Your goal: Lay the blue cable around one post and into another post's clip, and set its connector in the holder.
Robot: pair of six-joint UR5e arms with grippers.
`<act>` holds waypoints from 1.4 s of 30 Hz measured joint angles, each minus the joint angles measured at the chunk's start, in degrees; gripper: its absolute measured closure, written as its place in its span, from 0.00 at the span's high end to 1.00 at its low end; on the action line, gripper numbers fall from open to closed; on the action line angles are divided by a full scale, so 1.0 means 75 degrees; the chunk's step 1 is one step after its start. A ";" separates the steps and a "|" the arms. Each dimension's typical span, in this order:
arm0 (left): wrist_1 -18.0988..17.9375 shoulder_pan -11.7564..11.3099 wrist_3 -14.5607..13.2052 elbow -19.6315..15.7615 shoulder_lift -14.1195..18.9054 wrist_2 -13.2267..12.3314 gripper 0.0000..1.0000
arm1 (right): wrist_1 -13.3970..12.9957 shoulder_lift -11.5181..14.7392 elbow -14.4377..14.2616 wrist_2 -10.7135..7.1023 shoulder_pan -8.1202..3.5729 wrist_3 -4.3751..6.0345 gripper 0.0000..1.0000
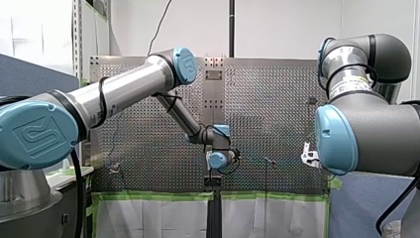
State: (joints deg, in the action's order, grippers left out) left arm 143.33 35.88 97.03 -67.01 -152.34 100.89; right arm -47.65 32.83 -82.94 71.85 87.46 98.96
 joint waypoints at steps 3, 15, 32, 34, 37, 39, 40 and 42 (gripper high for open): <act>0.0012 -0.0015 0.0002 -0.0002 0.0000 -0.0013 0.02 | 0.0023 -0.0007 0.0017 0.0011 0.0007 -0.0024 0.00; 0.0157 -0.0002 0.0070 -0.0003 0.0008 -0.0339 0.32 | 0.0096 -0.0016 0.0024 -0.0012 0.0105 -0.0080 0.00; 0.0384 0.0375 -0.0678 -0.0012 0.0023 -0.0686 1.00 | 0.0266 -0.0032 0.0020 -0.0017 0.0273 -0.0194 0.00; 0.0509 0.0466 -0.0812 -0.0013 0.0023 -0.0817 1.00 | 0.0268 -0.0033 0.0020 -0.0017 0.0290 -0.0195 0.00; 0.0689 0.0579 -0.0997 -0.0015 0.0023 -0.0980 1.00 | 0.0275 -0.0033 0.0018 -0.0017 0.0309 -0.0196 0.00; 0.0803 0.0641 -0.1106 -0.0029 0.0025 -0.1019 1.00 | 0.0284 -0.0033 0.0018 -0.0017 0.0317 -0.0197 0.00; 0.0870 0.0676 -0.1177 -0.0049 0.0035 -0.1032 1.00 | 0.0290 -0.0033 0.0017 -0.0017 0.0318 -0.0198 0.00; 0.0976 0.0717 -0.1284 -0.0092 0.0056 -0.1038 1.00 | 0.0299 -0.0034 0.0018 -0.0017 0.0320 -0.0199 0.00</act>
State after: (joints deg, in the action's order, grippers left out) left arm 150.64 41.25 87.40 -67.70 -151.92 93.11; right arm -45.41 32.58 -82.80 71.73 89.85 97.47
